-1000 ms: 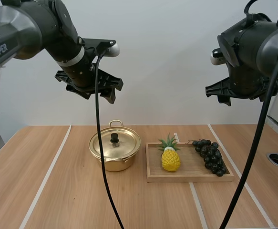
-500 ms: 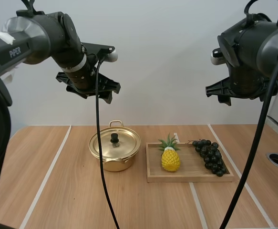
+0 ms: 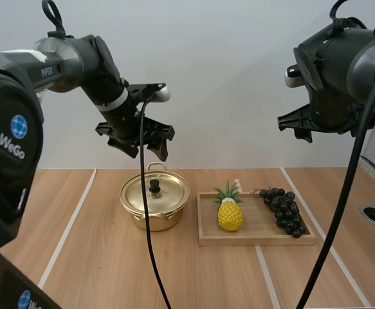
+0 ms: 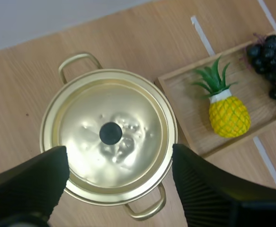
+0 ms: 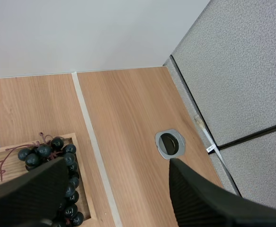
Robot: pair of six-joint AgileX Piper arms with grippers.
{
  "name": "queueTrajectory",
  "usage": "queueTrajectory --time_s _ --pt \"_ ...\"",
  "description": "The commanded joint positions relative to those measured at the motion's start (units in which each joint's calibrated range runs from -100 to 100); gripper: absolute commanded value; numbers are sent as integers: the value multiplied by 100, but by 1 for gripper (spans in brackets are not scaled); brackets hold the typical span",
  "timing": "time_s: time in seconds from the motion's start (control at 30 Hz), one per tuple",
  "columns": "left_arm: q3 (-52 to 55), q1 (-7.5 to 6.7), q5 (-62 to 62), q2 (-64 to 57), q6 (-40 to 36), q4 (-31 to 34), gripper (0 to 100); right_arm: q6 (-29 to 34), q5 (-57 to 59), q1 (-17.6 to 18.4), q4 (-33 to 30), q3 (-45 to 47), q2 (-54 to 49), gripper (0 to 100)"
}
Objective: Open the pot, put the grape inside, and close it
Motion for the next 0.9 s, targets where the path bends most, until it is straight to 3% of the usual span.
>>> queueTrajectory --time_s 0.0,0.4,0.7,0.87 --pt "12 -22 85 187 33 -107 100 9 25 -24 -82 11 -60 100" --pt "14 -38 -1031 244 634 108 100 9 25 -24 -82 11 -60 100" --pt "14 -337 -1230 244 681 751 100 9 23 -24 -72 11 -60 100" --pt "14 -349 -1299 499 405 802 100 9 23 -24 -72 11 -60 100"
